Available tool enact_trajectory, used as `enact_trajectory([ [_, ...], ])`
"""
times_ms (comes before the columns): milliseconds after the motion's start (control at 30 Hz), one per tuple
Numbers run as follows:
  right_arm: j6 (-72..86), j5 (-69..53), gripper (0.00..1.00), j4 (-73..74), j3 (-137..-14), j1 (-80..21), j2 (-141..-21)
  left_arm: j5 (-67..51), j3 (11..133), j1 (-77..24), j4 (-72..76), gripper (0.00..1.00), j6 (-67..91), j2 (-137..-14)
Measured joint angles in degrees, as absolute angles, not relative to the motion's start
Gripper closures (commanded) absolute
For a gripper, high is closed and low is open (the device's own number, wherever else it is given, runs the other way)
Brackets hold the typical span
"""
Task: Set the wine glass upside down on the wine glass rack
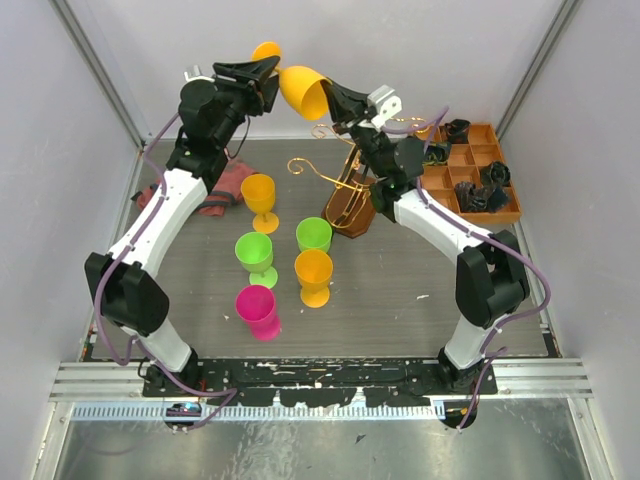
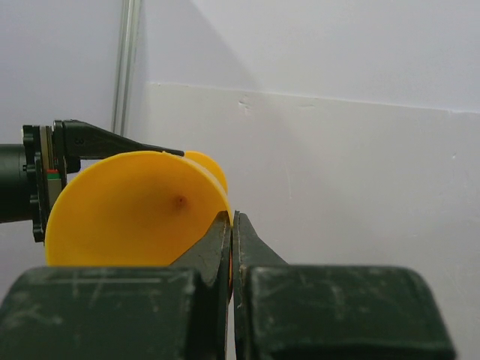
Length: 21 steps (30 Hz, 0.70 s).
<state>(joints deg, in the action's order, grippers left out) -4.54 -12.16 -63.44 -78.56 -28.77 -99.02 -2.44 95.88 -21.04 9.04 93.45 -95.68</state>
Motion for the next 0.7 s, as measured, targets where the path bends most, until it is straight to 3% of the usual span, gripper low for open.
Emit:
enact_trajectory([
  [300,-4.86,-12.10,0.99,-64.07,-77.82,-29.21,-99.02,-2.31,96.01,-20.78,8.93,0.59,93.03,-96.90],
  [500,-4.86,-12.12,0.98,-64.71,-77.82,-29.69,-99.02,-2.46,96.29,-20.60,8.86,0.72,93.06,-97.41],
  [633,-4.89,-11.99,0.87,-64.90,-77.82,-29.80,-99.02,-2.68,96.57,-20.21,8.80,0.88,92.88,-97.43],
  [700,-4.89,-11.90,0.73,-64.99,-77.82,-29.85,-99.02,-2.83,96.86,-20.01,8.60,0.97,92.75,-97.45],
])
